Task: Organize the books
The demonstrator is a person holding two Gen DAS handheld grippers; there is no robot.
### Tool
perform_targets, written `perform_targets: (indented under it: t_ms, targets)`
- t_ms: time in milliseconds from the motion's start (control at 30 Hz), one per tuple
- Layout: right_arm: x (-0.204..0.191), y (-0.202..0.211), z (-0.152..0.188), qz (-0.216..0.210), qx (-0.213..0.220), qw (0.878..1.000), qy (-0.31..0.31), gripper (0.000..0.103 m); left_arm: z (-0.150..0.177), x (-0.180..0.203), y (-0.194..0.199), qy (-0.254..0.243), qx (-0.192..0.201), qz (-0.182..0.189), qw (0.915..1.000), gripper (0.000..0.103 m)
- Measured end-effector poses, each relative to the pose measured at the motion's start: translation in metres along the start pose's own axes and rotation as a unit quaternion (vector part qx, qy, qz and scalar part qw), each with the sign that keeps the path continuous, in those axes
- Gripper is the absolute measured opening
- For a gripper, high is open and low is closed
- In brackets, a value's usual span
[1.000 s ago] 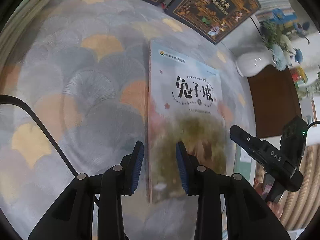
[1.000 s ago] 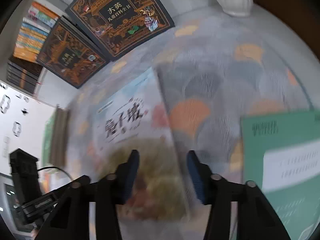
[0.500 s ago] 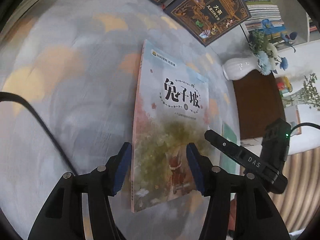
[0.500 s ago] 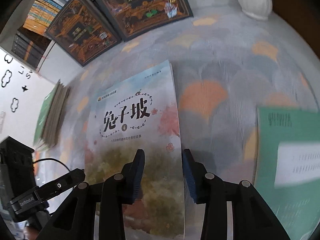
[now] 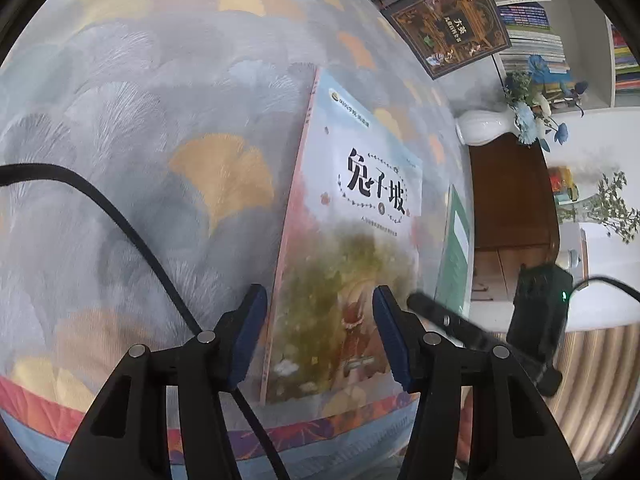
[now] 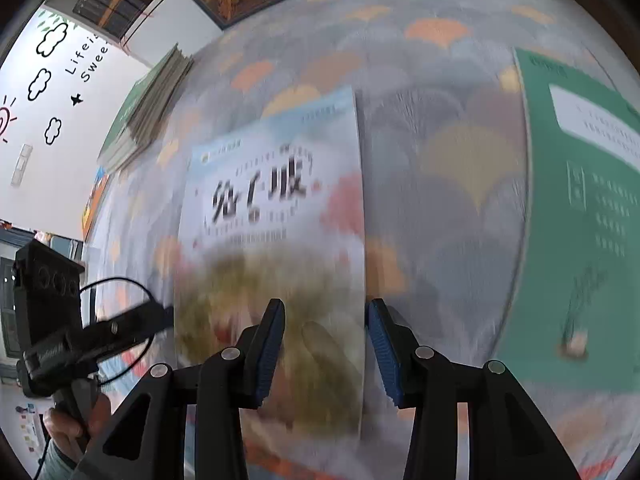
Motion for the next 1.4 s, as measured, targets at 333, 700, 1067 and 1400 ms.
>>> perform_targets:
  t_ms: [333,700,1067,1400]
  targets:
    - [0.003,0.002,0.013,-0.026,0.017,0.999,0.02,0.04,0.003,0.027,0.014,0.052,0.027,0.132,0.9894,0.049]
    - [0.014,0.005,0.015,-0.071,-0.009,0.997,-0.033,0.04,0.006,0.016,-0.008,0.064,0.042,0.046,0.9961,0.008]
    - [0.046,0.014,0.037,-0.239,-0.064,0.944,-0.218,0.057,-0.014,0.031,-0.013,0.241,0.0,0.218,0.9458,0.009]
    - [0.041,0.002,0.002,-0.333,-0.019,0.898,-0.286,0.054,-0.013,0.024,-0.01,0.274,-0.034,0.227,0.934,0.009]
Point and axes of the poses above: each gripper's, at about its wrist camera, not at the fingertips, and y roughly against the way its jaws point, x to its right, z to its underside, the point moved 7 cm from there along -y, roughly the way its jaws point, and after that the axes turned 6 degrees about x, right-handed, at the moved point
